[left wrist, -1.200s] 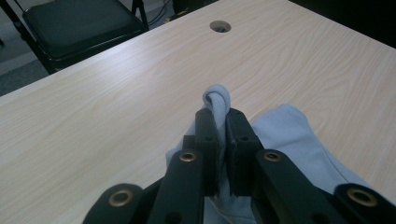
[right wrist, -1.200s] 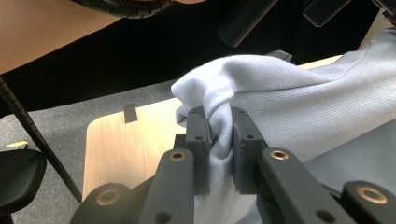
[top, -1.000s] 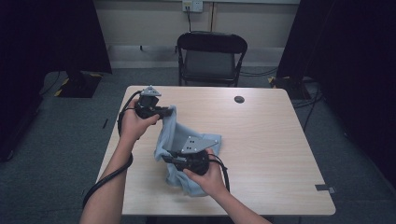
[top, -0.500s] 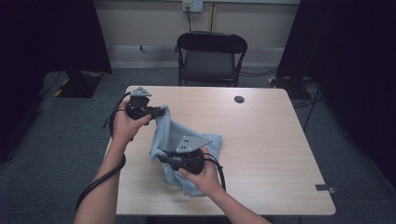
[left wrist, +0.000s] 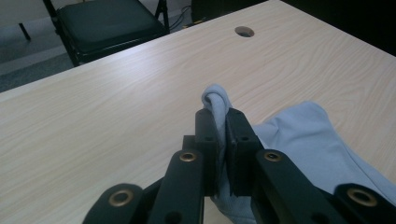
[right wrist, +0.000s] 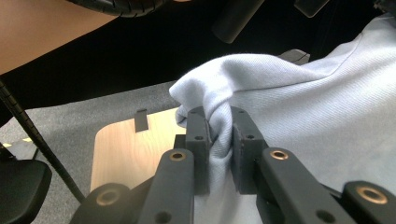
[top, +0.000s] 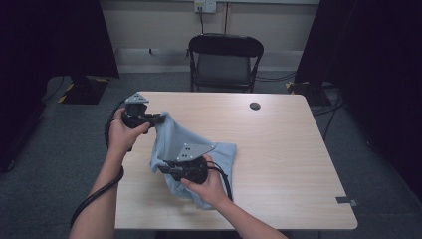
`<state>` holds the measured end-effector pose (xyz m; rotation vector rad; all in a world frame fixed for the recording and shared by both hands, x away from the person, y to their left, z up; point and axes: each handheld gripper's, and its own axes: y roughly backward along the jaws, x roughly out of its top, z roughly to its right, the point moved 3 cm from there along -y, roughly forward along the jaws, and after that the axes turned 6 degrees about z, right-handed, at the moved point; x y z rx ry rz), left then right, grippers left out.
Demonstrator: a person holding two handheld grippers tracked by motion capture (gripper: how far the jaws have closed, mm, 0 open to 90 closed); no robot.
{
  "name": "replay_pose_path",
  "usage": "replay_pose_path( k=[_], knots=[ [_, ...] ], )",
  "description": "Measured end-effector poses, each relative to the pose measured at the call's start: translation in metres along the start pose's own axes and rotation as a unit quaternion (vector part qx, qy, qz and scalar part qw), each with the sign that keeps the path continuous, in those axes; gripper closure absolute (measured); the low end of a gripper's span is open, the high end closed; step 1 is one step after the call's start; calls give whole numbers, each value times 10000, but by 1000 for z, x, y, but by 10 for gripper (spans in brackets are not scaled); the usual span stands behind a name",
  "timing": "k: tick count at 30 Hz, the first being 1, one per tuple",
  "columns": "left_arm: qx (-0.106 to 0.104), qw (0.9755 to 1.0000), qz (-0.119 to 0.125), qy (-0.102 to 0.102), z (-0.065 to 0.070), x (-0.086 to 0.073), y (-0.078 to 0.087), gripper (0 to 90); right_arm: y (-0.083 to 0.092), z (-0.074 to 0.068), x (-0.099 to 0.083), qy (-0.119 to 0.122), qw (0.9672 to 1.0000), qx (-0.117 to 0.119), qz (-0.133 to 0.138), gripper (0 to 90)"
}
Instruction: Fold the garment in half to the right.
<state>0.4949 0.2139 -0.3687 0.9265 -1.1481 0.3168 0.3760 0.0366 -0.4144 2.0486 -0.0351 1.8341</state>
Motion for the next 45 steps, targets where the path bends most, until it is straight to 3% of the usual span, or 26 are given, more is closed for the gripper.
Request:
replay_pose_path(
  k=[9, 15, 21, 29, 39, 45],
  knots=[
    [208, 9997, -18, 131, -15, -11, 26, 855, -26, -11, 7, -9, 9997, 256, -2, 798],
    [289, 9996, 31, 70, -8, 1, 39, 855, -25, -21, 20, 27, 9993, 307, 196, 798],
    [127, 9998, -3, -122, 17, 19, 16, 854, 7, -12, 19, -77, 9993, 133, 353, 797],
    [-63, 9996, -149, -226, 37, 23, -20, 853, 38, 5, 0, -298, 9986, -96, 422, 796],
    [-127, 9995, -142, -253, 42, 27, -27, 852, 47, 9, -6, -319, 9985, -178, 405, 795],
    [-99, 9998, -54, -165, 36, 26, -21, 852, 46, 11, -5, -303, 9987, -173, 372, 796]
  ],
)
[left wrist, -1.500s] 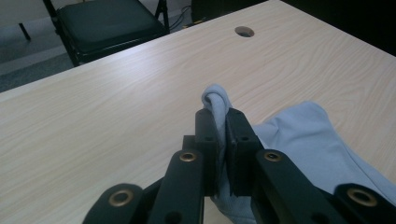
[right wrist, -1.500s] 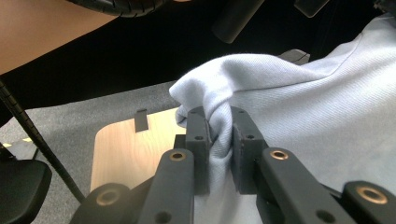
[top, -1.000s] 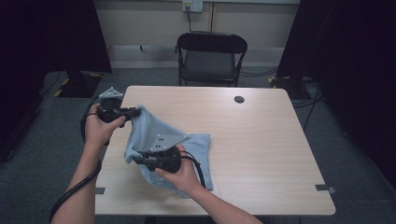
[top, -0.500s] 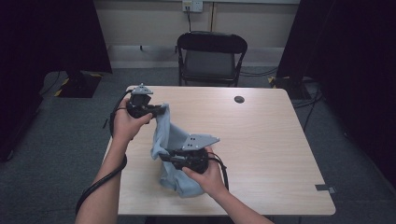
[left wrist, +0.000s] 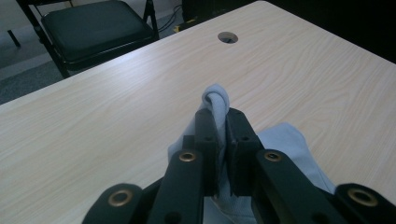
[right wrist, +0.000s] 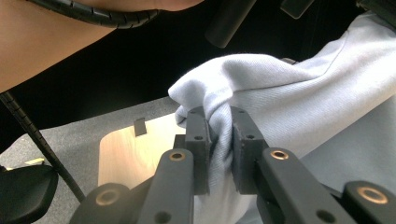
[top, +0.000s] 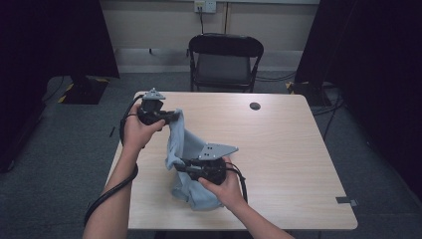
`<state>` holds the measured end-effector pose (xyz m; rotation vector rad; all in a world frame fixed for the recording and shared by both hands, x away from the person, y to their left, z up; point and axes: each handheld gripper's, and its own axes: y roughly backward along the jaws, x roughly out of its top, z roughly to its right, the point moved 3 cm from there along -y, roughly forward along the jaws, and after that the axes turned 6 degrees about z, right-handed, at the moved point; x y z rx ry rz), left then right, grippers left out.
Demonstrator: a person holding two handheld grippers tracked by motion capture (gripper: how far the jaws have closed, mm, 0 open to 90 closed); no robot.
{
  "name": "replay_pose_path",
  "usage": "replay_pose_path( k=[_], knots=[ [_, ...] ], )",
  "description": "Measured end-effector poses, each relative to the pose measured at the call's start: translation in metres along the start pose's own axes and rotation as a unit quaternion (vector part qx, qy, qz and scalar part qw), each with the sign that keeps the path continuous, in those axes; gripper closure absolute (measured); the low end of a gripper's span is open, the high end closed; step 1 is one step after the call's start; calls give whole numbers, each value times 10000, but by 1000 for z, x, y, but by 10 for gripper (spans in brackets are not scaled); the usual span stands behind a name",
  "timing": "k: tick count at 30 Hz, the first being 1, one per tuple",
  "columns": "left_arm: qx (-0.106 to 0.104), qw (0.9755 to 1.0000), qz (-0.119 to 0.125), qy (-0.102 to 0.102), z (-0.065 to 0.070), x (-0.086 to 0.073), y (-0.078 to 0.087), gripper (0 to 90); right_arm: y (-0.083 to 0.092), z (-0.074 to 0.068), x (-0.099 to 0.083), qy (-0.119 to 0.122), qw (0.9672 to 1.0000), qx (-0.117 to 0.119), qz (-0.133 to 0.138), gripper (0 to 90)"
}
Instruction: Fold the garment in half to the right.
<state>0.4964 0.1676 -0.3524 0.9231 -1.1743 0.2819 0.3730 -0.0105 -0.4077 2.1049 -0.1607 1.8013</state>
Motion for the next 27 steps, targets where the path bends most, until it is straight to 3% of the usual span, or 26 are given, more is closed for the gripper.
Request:
replay_pose_path(
  k=[13, 27],
  knots=[
    [123, 9998, 79, 154, -17, -14, 19, 852, -14, -5, -1, 22, 9999, 77, -89, 795],
    [102, 9998, 59, 184, -19, -14, 19, 853, -22, -7, 0, -7, 9998, 163, -124, 796]
  ],
)
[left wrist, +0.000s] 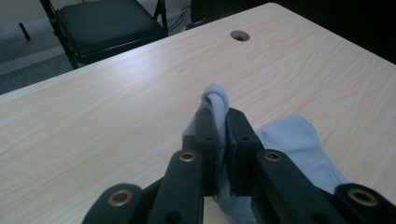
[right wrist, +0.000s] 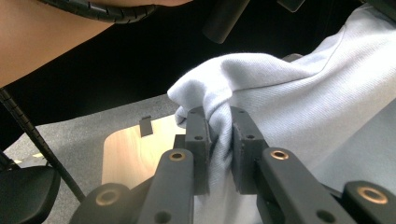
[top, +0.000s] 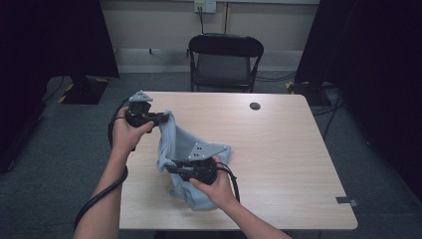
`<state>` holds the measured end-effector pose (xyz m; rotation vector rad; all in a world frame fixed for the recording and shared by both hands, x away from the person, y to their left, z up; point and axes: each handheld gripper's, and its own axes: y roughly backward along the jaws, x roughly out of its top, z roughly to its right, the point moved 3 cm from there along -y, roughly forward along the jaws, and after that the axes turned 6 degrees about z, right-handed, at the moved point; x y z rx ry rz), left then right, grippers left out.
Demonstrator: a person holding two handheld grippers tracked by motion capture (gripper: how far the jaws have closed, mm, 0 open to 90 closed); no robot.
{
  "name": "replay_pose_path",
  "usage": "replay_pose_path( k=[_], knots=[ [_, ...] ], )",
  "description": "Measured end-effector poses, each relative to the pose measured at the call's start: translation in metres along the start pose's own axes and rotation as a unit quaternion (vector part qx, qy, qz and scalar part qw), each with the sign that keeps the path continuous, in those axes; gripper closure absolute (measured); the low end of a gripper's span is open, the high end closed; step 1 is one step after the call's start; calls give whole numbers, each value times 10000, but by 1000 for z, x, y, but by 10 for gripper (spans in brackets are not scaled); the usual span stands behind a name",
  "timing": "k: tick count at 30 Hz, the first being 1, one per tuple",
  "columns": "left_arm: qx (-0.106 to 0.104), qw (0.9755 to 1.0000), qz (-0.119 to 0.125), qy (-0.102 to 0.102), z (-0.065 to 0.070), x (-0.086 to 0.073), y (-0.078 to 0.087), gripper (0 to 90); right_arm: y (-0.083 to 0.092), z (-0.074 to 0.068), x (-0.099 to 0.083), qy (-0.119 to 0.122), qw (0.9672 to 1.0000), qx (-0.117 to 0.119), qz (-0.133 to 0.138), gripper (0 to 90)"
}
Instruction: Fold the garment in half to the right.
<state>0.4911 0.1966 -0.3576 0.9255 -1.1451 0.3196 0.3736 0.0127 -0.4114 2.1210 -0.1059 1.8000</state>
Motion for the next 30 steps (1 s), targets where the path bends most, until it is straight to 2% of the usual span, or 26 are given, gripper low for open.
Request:
replay_pose_path(
  k=[14, 25, 28, 30],
  knots=[
    [97, 9999, 37, 109, -13, -9, 17, 853, -19, -6, 4, -21, 9998, 202, -72, 796],
    [216, 9995, 14, 214, -28, -21, 42, 853, -48, -22, 10, -68, 9988, 487, -86, 796],
    [222, 9995, -14, 203, -27, -19, 47, 852, -52, -27, 13, -83, 9984, 564, -25, 796],
    [188, 9997, -41, 120, -24, -15, 46, 852, -49, -28, 14, -80, 9984, 553, 1, 796]
  ],
)
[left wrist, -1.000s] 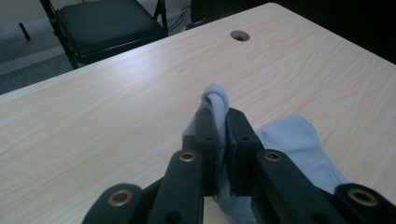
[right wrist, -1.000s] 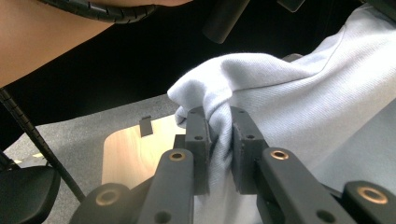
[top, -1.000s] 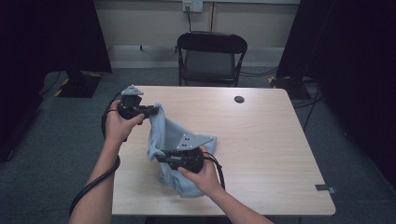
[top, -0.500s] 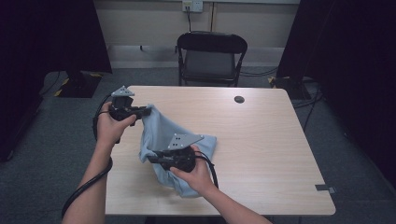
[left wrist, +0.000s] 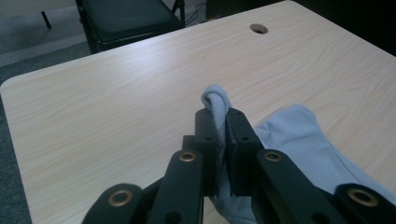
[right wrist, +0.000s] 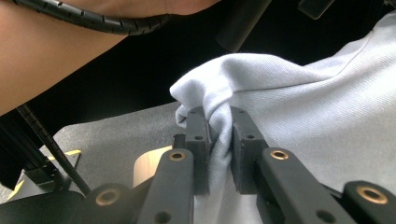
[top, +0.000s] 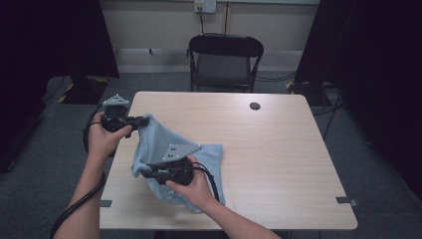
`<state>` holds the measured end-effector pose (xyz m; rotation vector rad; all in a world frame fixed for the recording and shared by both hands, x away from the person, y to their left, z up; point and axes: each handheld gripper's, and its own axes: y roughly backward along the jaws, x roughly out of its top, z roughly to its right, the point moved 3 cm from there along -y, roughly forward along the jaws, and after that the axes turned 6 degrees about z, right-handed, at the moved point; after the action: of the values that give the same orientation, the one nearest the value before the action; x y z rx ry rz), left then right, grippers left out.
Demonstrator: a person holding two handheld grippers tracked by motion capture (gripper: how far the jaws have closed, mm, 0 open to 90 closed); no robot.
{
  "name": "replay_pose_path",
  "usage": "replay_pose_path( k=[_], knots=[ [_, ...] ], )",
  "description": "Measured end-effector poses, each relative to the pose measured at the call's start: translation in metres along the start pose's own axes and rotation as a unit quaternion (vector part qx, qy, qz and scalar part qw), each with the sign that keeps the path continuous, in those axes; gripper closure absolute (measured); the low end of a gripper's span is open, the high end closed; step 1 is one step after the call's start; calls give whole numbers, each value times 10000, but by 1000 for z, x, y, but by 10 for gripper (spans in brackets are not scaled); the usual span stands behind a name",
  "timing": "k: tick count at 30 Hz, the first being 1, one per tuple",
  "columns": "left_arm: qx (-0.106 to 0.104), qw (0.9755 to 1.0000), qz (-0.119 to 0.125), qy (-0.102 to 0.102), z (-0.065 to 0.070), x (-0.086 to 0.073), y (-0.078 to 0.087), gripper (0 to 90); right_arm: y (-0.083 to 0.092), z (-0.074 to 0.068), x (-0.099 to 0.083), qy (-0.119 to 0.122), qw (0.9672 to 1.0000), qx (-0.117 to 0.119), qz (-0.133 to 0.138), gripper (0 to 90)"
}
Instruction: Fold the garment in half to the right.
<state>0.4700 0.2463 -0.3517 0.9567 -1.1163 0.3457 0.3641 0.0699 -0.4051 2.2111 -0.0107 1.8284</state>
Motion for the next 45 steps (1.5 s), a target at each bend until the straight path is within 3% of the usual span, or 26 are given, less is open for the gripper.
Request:
replay_pose_path(
  k=[4, 10, 18, 20, 24, 27, 29, 30, 32, 33, 34, 37, 39, 42, 45],
  knots=[
    [-155, 9997, -37, -160, 16, 10, -12, 851, 14, 2, -1, -109, 9999, -51, 86, 796],
    [-427, 9982, -204, -378, 46, 22, -42, 849, 46, 8, -10, -256, 9990, -240, 269, 794],
    [-770, 9946, -413, -555, 85, 30, -88, 843, 96, 20, -32, -447, 9963, -593, 427, 788],
    [-830, 9929, -512, -680, 94, 30, -100, 839, 104, 22, -37, -465, 9957, -668, 432, 785],
    [-1104, 9873, -719, -885, 115, 26, -124, 823, 120, 26, -54, -478, 9948, -825, 352, 778],
    [-1359, 9816, -859, -1030, 137, 20, -141, 824, 134, 27, -70, -540, 9933, -966, 320, 761],
    [-1668, 9755, -931, -1087, 153, 16, -152, 790, 146, 29, -80, -618, 9915, -1103, 317, 683],
    [-1881, 9716, -887, -1126, 163, 14, -156, 760, 152, 29, -85, -646, 9910, -1138, 279, 625],
    [-2141, 9660, -777, -1224, 178, 13, -162, 699, 167, 29, -93, -767, 9886, -1268, 264, 462],
    [-2329, 9632, -657, -1173, 183, 14, -164, 637, 176, 29, -96, -799, 9876, -1332, 239, 424],
    [-2351, 9639, -574, -1108, 186, 15, -166, 545, 185, 31, -98, -751, 9868, -1412, 253, 413],
    [-1850, 9733, -484, -1267, 178, 15, -165, 391, 209, 38, -97, -692, 9811, -1779, 313, 318],
    [-1670, 9776, -388, -1219, 169, 12, -159, 325, 220, 48, -95, -730, 9778, -1946, 272, 295],
    [-1532, 9818, -245, -1098, 153, 5, -143, 312, 226, 65, -92, -728, 9741, -2135, 166, 295],
    [-1413, 9834, -281, -1104, 141, -10, -127, 300, 222, 81, -91, -654, 9711, -2297, -55, 306]
  ],
)
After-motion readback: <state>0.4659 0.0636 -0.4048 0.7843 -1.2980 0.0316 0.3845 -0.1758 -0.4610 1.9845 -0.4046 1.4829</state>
